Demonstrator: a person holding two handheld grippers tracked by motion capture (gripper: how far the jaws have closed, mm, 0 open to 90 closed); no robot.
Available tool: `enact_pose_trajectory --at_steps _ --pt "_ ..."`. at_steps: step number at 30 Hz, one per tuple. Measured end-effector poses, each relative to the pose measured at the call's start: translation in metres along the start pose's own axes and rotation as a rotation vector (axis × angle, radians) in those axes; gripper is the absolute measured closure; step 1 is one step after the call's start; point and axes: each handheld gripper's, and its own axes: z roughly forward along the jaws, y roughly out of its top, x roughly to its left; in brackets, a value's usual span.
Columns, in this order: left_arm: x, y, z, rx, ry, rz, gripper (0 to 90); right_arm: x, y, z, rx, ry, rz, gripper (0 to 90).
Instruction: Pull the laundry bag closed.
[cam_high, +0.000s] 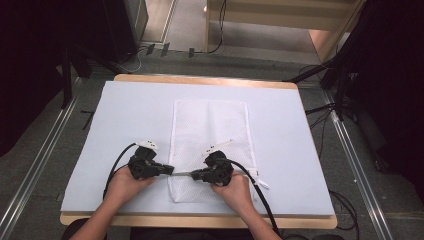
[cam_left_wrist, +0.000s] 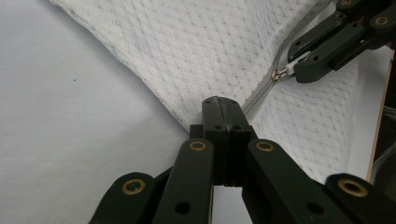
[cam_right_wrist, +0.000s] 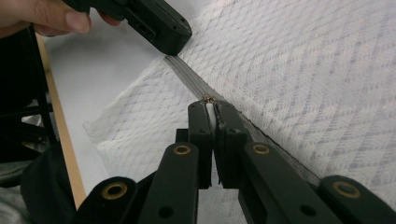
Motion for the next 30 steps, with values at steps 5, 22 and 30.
enact_pose_trajectory --at_steps 5,22,30 --pt "0.000 0.000 0.000 0.001 0.000 0.001 90.0 0.000 -0.001 -0.001 -0.002 0.002 0.004 88.8" --pt "0.000 0.000 0.000 0.002 0.002 -0.002 90.0 -0.011 -0.009 -0.013 -0.016 -0.002 0.033 88.8" --pt "0.000 0.000 0.000 0.001 0.001 -0.003 90.0 -0.012 -0.010 -0.017 -0.019 0.003 0.038 88.8"
